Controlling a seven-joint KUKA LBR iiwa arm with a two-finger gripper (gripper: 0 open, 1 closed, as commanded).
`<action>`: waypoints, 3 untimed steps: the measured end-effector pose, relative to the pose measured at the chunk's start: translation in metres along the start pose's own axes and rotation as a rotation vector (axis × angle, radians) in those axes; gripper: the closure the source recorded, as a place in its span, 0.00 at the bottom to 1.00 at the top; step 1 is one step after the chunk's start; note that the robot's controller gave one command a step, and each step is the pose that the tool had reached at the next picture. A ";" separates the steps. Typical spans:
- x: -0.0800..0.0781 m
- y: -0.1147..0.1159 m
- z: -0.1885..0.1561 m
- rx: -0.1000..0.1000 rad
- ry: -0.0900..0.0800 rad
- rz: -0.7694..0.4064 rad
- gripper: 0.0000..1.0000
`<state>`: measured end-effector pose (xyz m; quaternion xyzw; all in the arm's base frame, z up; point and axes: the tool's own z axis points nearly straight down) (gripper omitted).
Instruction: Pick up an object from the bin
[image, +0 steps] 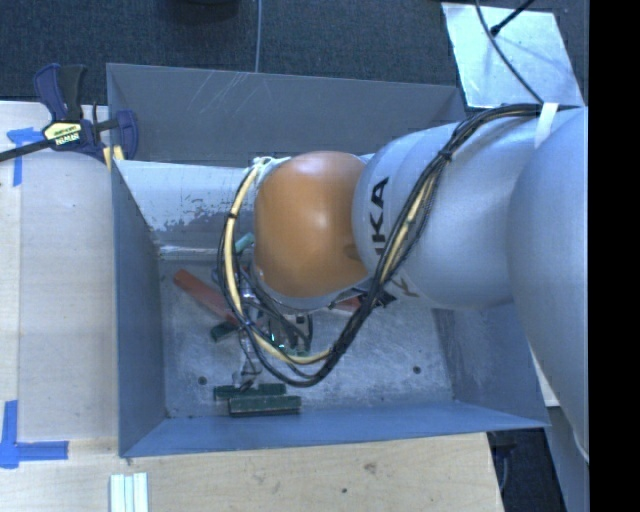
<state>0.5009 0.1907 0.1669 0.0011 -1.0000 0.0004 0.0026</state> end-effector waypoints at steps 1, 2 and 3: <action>-0.031 -0.039 0.093 -0.009 -0.031 -0.069 0.00; -0.032 -0.039 0.090 -0.008 -0.033 -0.067 1.00; -0.036 -0.034 -0.062 -0.002 -0.016 -0.181 1.00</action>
Offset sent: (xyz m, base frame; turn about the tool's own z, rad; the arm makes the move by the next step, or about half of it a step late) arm 0.0236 -0.0402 -0.0969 -0.0714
